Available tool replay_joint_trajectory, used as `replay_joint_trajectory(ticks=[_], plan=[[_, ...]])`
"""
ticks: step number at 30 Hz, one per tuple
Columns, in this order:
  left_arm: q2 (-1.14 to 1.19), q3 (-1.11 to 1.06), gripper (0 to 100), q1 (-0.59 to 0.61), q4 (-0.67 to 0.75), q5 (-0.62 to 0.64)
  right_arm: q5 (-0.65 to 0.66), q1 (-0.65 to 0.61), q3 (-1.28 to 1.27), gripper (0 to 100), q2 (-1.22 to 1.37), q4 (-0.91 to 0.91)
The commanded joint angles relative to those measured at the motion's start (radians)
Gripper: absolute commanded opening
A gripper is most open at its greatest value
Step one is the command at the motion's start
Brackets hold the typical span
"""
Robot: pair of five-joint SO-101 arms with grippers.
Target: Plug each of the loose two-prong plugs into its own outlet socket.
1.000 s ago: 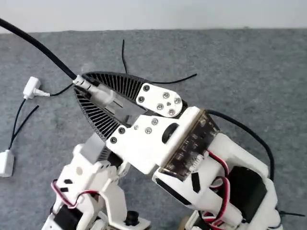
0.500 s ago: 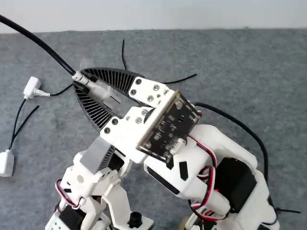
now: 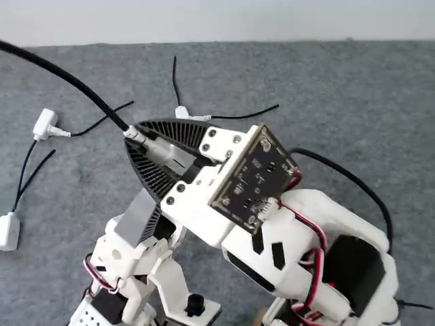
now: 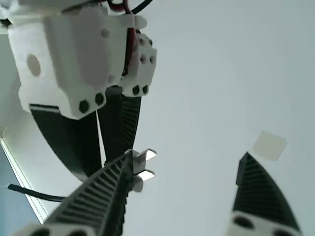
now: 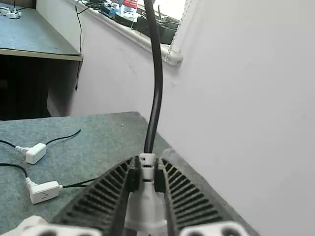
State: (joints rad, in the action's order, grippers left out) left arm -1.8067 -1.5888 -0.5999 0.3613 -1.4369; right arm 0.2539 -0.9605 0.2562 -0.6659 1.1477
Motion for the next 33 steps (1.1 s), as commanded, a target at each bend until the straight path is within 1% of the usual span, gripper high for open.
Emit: replay_joint_trajectory(ticks=[1, 4, 9, 15, 18, 33], plan=[[-0.015, 0.010, 32, 0.078, 0.020, 0.066, -0.012, 0.012, 0.049, 0.8, -0.036, 0.025], [-0.015, 0.007, 32, 0.124, 0.020, 0.091, -0.014, 0.010, 0.049, 0.8, -0.059, 0.028], [-0.015, 0.007, 32, 0.157, 0.020, 0.117, -0.014, 0.010, 0.049, 0.8, -0.076, 0.050], [-0.015, 0.007, 32, 0.157, 0.020, 0.117, -0.015, 0.012, 0.051, 0.9, -0.077, 0.120], [-0.015, 0.005, 32, 0.157, 0.020, 0.117, -0.057, 0.012, 0.051, 0.9, -0.099, 0.148], [-0.015, -0.021, 32, 0.158, 0.020, 0.115, -0.075, 0.013, 0.044, 0.9, -0.154, 0.196]])
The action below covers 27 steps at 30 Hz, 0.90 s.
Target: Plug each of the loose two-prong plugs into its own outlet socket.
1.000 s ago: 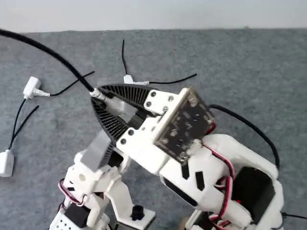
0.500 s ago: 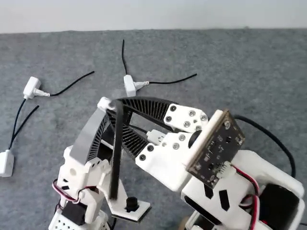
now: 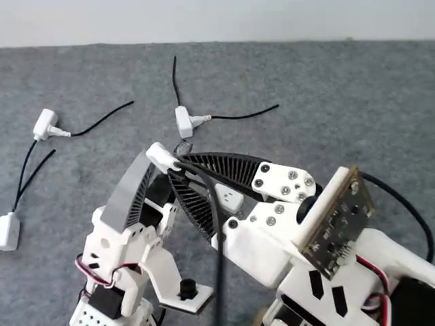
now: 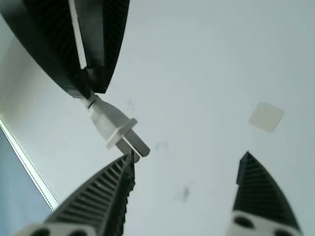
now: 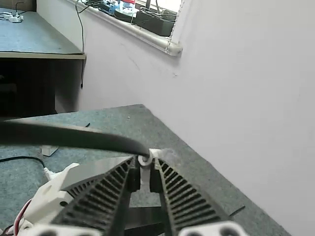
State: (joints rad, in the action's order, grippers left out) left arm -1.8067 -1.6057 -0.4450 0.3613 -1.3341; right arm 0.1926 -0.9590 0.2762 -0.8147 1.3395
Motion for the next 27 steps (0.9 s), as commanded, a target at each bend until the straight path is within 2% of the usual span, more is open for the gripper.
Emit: replay_joint_trajectory(ticks=[1, 3, 6, 12, 19, 27], plan=[[-0.015, -0.012, 32, 0.003, 0.020, 0.011, -0.014, 0.012, 0.026, 0.9, -0.005, 0.007], [-0.015, -0.033, 32, 0.008, 0.021, 0.011, -0.014, 0.012, 0.026, 0.9, -0.008, 0.012], [-0.015, -0.074, 32, 0.083, 0.021, 0.031, -0.014, 0.012, 0.028, 0.9, -0.024, 0.024], [-0.015, -0.070, 32, 0.302, -0.112, 0.209, -0.015, 0.096, 0.017, 0.9, -0.018, 0.027], [-0.015, -0.070, 32, 0.592, -0.351, 0.460, -0.012, 0.157, -0.086, 0.9, -0.019, 0.022], [-0.015, -0.068, 32, 0.795, -0.697, 0.700, -0.006, 0.165, -0.299, 0.9, -0.018, 0.047]])
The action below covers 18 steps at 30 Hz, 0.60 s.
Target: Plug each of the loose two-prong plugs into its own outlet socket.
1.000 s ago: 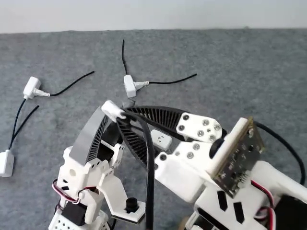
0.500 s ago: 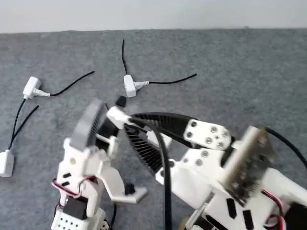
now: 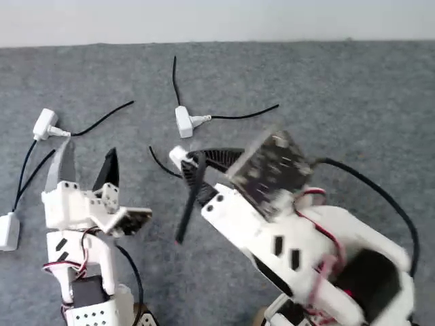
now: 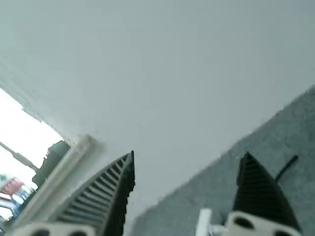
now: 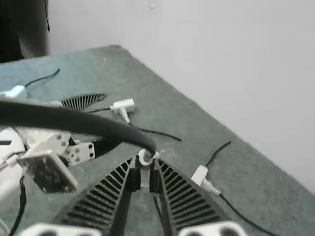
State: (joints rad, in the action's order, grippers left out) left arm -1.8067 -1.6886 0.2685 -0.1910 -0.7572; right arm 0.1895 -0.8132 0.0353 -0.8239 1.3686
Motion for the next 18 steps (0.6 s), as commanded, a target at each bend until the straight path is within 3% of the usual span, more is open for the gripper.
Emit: replay_joint_trajectory(ticks=[1, 4, 9, 13, 18], plan=[[-0.015, 0.016, 32, 0.098, -0.176, 0.147, -0.003, 0.031, -0.092, 0.9, -0.008, 0.033], [-0.015, 0.018, 32, 0.132, -0.270, 0.209, 0.031, 0.059, -0.184, 0.9, -0.008, 0.061], [-0.015, 0.097, 32, 0.138, -0.512, 0.327, 0.262, 0.119, -0.259, 0.9, -0.008, 0.079], [-0.015, 0.154, 32, 0.117, -0.683, 0.476, 0.367, 0.185, -0.269, 0.9, -0.008, 0.070], [-0.014, 0.142, 32, 0.060, -0.695, 0.571, 0.456, 0.262, -0.270, 0.9, 0.008, 0.036]])
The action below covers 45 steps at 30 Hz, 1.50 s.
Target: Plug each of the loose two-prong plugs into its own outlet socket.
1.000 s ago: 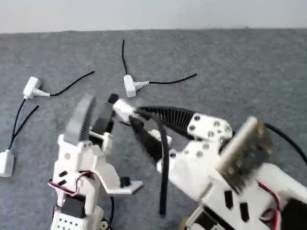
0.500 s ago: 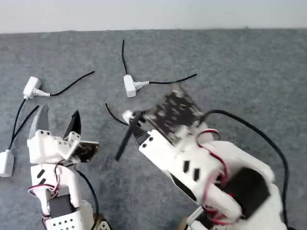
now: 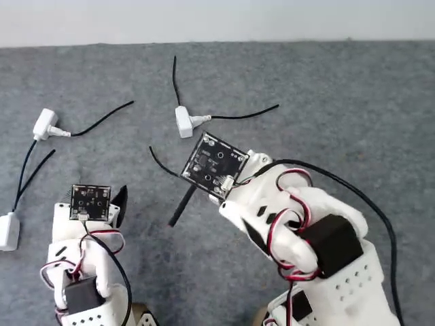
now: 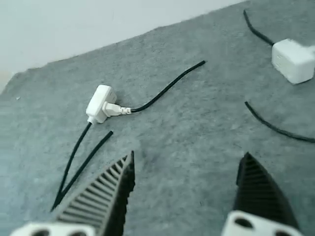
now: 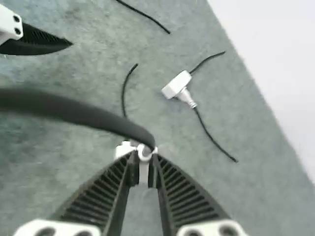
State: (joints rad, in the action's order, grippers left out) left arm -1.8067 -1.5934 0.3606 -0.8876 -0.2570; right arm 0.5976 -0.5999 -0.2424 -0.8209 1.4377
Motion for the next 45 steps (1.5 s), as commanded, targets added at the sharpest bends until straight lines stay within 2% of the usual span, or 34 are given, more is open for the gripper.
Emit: replay_joint_trajectory(ticks=[1, 7, 12, 17, 24, 31, 35, 38, 42, 45], plan=[[-0.014, 0.048, 32, -0.032, -0.002, 0.083, 0.035, 0.064, 0.008, 0.9, 0.019, -0.041], [-0.014, 0.022, 32, -0.031, -0.006, 0.087, 0.011, 0.114, 0.011, 0.9, 0.203, 0.024], [-0.014, 0.008, 32, 0.011, -0.002, 0.089, 0.025, 0.113, 0.012, 0.9, 0.355, -0.012], [-0.014, 0.005, 32, 0.015, -0.005, 0.091, 0.160, 0.108, 0.006, 0.9, 0.456, -0.044], [-0.014, -0.002, 32, 0.012, -0.003, 0.087, 0.325, 0.025, 0.014, 0.9, 0.568, -0.047], [-0.014, -0.004, 32, 0.011, -0.002, 0.087, 0.457, -0.001, 0.014, 0.9, 0.633, -0.128], [-0.014, -0.005, 32, -0.014, -0.003, 0.087, 0.338, -0.008, 0.054, 0.9, 0.638, -0.189], [-0.014, -0.021, 32, -0.052, -0.002, 0.084, 0.226, -0.019, 0.193, 0.9, 0.634, -0.174], [-0.014, -0.024, 32, -0.061, 0.005, 0.057, 0.150, -0.065, 0.428, 0.9, 0.638, -0.025], [-0.015, -0.027, 32, -0.091, 0.112, 0.044, 0.078, -0.101, 0.605, 0.9, 0.633, 0.102]])
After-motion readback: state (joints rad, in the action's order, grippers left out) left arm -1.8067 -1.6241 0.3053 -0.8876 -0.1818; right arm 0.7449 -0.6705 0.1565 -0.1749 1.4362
